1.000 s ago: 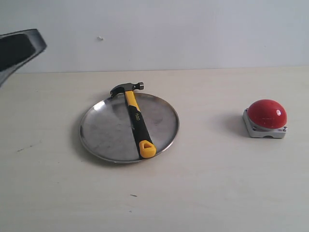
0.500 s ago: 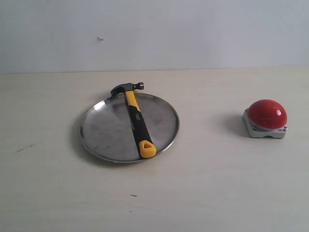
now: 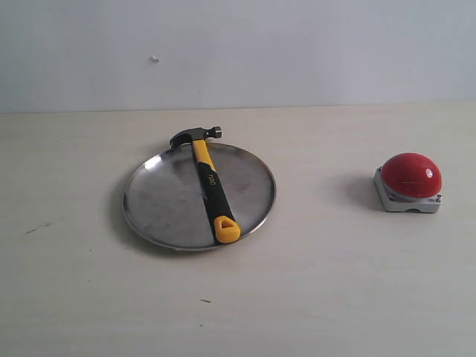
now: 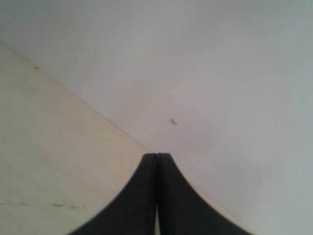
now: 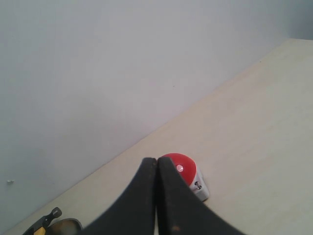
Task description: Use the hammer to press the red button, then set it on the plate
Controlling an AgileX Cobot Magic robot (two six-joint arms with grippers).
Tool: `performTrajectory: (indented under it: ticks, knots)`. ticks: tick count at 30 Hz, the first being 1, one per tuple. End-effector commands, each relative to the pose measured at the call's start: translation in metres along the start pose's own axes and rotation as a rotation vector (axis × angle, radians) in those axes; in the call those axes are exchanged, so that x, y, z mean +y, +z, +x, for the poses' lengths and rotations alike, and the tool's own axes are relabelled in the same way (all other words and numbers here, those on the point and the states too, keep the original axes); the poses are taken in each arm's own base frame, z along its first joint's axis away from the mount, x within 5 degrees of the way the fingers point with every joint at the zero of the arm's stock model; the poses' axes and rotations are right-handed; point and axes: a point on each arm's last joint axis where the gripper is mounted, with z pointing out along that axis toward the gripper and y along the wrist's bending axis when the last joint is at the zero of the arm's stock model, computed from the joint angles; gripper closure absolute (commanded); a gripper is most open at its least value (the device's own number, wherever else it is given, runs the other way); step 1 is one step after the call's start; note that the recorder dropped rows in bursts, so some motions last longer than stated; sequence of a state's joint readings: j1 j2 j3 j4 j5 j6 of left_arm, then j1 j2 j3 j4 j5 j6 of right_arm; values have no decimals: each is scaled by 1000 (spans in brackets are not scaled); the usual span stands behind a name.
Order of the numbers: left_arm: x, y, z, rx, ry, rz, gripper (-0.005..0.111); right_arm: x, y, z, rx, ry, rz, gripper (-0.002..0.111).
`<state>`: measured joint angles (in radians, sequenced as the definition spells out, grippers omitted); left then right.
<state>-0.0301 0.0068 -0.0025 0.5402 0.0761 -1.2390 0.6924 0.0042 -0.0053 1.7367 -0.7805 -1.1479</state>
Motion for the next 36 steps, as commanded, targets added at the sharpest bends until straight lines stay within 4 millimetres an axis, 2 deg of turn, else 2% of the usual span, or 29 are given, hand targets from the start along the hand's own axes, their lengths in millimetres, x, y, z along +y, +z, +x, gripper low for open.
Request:
performTrajectory:
  ticks: [1,4,7,9,11,36]
  knots:
    - [0,0,0,-4,9,3,107,0,0,1,-2,-11,-13,108]
    - [0,0,0,-9,126,1,107,0,0,1,-2,-11,-13,108]
    - [1,0,2,21,407,-6,107,0,0,1,-2,-11,-13,108]
    - [1,-1,5,52,677,10,107,0,0,1,-2,-11,-13,108]
    - [2,-1,7,74,763,8,107,0,0,1,-2,-11,-13,108]
    - [3,-1,7,78,760,6,107,0,0,1,-2,-11,-13,108]
